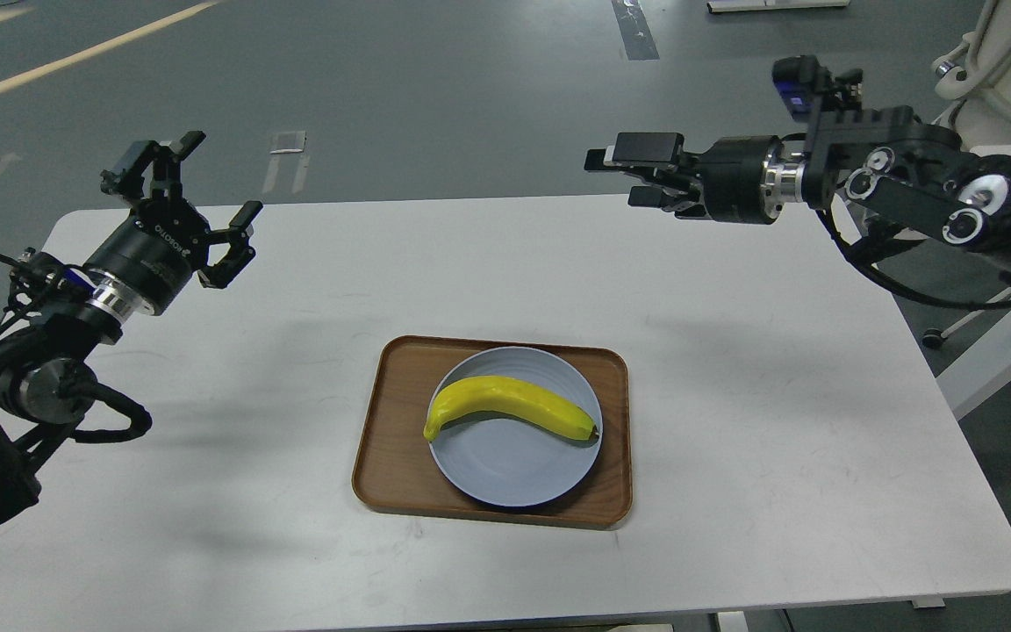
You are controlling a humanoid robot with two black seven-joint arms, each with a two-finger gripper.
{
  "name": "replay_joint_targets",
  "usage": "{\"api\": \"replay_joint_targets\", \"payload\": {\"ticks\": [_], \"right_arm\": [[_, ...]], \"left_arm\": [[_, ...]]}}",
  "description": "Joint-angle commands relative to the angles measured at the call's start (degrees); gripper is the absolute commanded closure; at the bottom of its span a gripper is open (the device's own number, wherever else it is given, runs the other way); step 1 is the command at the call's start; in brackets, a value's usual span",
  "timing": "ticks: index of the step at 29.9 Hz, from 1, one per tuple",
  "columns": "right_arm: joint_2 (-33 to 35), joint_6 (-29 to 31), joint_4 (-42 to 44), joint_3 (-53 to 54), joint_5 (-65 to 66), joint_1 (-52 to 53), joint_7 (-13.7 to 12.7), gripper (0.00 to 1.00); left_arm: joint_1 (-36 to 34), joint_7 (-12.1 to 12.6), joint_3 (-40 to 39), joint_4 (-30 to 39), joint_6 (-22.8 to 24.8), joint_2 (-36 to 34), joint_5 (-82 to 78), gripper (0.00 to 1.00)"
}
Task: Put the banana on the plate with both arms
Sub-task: 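Release the banana onto the plate and raise the right gripper away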
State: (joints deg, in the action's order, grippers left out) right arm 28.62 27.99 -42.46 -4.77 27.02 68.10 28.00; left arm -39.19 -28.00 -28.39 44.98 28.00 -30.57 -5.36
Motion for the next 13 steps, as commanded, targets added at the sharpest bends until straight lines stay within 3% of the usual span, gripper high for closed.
{"api": "replay_joint_targets", "payload": {"ticks": [1, 5, 13], "right_arm": [[1.7, 0.0, 0.0, 15.0, -8.3, -12.9, 0.0, 0.00], [1.0, 0.0, 0.2, 27.1, -14.0, -23.6, 0.0, 0.00], [-0.6, 0.0, 1.9, 33.3, -18.6, -30.7, 0.0, 0.00]], "left_arm": [[0.1, 0.0, 0.0, -0.5, 0.0, 1.6, -0.2, 0.02], [0.1, 0.0, 0.0, -1.0, 0.0, 3.0, -0.2, 0.02], [0.3, 0.0, 0.1, -3.7, 0.0, 6.6, -0.2, 0.02]]}}
